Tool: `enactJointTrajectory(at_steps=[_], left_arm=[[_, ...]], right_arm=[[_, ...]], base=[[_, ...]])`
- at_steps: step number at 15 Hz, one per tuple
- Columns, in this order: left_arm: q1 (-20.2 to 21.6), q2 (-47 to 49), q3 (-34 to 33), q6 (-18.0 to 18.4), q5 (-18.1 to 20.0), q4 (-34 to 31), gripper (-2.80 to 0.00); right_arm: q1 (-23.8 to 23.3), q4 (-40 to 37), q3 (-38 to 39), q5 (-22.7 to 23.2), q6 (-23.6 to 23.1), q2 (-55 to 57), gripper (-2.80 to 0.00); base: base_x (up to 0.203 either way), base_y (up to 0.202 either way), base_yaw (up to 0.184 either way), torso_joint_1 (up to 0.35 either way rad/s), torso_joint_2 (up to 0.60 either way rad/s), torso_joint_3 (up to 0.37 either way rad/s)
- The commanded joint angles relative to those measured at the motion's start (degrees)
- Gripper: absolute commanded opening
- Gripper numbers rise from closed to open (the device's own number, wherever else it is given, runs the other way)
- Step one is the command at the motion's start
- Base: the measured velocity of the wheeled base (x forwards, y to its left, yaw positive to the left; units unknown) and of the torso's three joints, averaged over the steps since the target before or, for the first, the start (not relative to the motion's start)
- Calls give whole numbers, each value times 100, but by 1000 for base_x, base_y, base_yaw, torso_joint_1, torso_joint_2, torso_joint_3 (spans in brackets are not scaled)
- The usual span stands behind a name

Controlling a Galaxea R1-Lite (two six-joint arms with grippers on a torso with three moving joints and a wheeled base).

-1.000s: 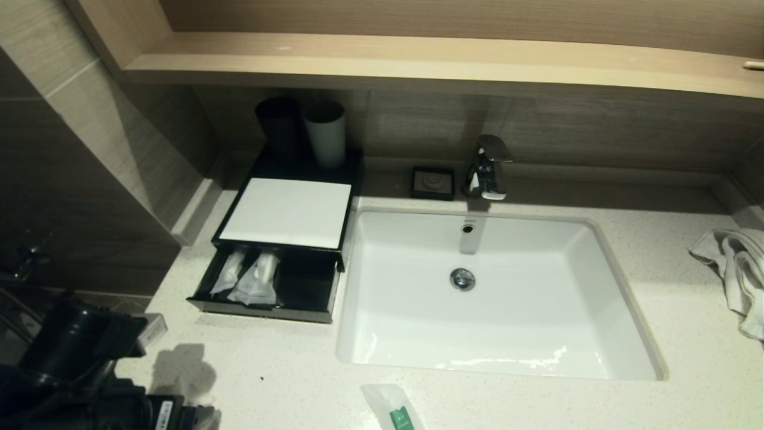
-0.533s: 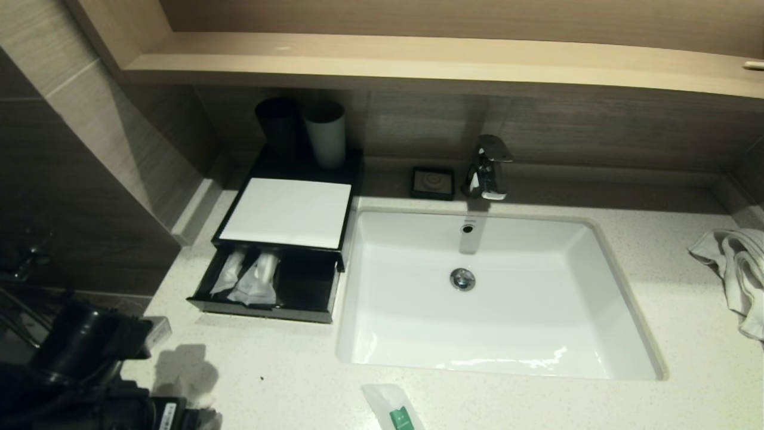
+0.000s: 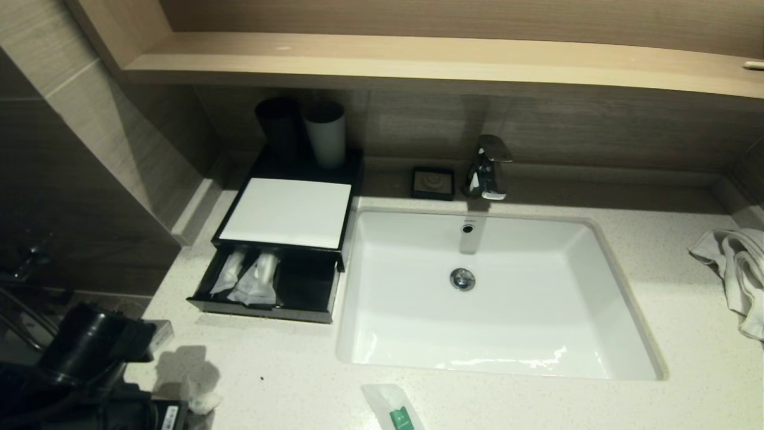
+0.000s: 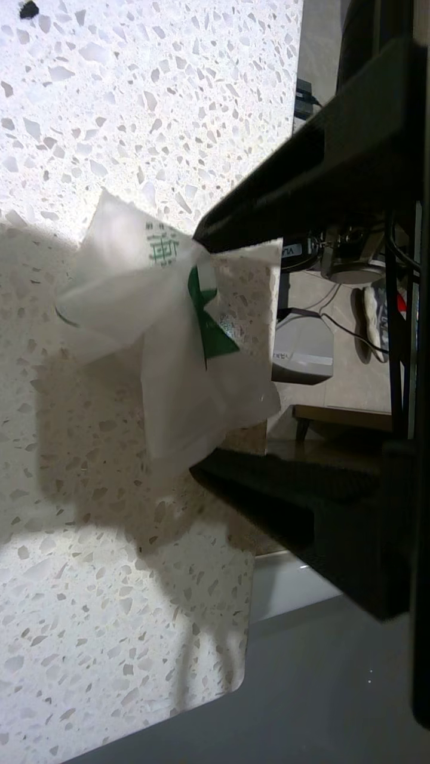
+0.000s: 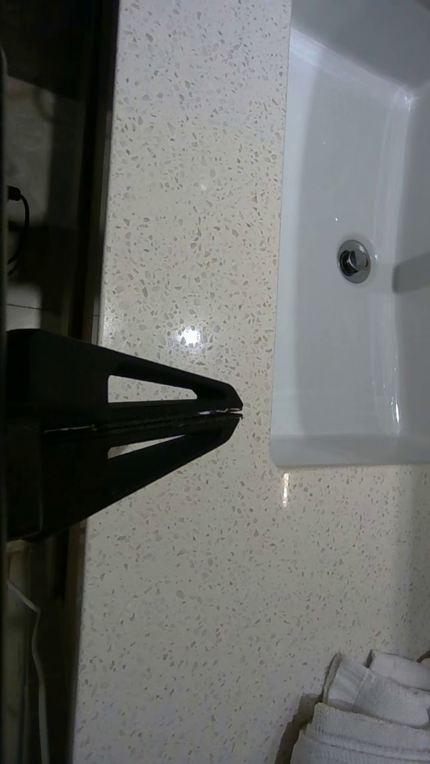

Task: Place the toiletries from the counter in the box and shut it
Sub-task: Pick up the bathroom toiletry

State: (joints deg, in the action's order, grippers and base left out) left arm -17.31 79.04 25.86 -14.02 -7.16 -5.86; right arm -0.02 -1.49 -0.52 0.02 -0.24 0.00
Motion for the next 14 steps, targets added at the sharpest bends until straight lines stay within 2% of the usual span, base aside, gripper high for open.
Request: enactJointTrajectory(at_steps=[1, 10, 14], left_arm=[[0, 6, -5, -5, -5, -2, -280], [0, -81, -10, -4, -5, -2, -280], [0, -520, 49, -10, 14, 162, -280]], right_arm=[[0, -1, 0, 6, -2, 0, -280], [2, -1, 0, -2, -2, 0, -280], [2, -1, 0, 6, -2, 0, -280]], base=[[0, 0, 0, 0, 0, 0], [0, 0, 0, 0, 0, 0], [0, 0, 0, 0, 0, 0]])
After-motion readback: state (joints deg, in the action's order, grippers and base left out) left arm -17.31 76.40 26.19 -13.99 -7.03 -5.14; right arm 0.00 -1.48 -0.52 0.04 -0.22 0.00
